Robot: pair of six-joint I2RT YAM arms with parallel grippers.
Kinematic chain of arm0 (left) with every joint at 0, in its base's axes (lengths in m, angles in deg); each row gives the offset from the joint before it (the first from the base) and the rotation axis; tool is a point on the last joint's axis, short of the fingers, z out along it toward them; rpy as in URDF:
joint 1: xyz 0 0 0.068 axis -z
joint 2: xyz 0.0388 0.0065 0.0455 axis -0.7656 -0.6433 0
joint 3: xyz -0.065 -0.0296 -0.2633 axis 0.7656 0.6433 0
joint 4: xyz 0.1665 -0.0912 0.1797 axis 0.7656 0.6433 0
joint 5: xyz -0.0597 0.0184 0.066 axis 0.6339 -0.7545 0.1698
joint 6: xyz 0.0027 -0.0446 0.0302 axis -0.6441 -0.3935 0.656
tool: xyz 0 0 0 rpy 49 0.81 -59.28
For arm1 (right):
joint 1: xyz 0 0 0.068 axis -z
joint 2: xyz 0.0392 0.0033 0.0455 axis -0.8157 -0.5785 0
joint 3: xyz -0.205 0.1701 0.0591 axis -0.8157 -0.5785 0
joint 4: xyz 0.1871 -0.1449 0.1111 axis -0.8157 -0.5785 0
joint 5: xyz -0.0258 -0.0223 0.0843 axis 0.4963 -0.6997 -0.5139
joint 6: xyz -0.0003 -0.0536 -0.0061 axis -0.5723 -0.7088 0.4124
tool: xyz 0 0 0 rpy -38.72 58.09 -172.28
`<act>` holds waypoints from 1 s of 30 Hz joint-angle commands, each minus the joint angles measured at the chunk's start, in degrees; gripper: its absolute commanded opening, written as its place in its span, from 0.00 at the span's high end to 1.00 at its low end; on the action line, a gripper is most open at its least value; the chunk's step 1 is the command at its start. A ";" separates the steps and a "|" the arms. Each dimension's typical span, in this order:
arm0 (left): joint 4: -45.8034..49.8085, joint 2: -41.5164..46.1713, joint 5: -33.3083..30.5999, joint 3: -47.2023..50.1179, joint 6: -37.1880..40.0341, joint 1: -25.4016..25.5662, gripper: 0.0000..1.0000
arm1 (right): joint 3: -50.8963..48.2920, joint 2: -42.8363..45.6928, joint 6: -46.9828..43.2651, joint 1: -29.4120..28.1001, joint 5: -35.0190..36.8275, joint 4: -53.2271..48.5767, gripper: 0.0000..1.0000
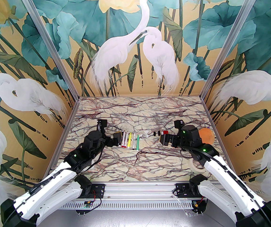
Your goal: Open the pen caps
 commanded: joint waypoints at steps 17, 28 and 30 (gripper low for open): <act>-15.51 -1.01 5.04 7.77 11.86 -21.41 0.00 | -2.10 1.67 -0.17 -0.15 4.25 4.71 0.00; -34.53 -9.53 4.94 15.42 17.63 -23.81 0.00 | -3.84 3.42 -3.13 -0.15 1.53 4.66 0.01; -36.78 -11.67 5.26 15.87 18.47 -24.45 0.01 | -3.90 3.48 -2.70 -0.13 2.87 4.13 0.01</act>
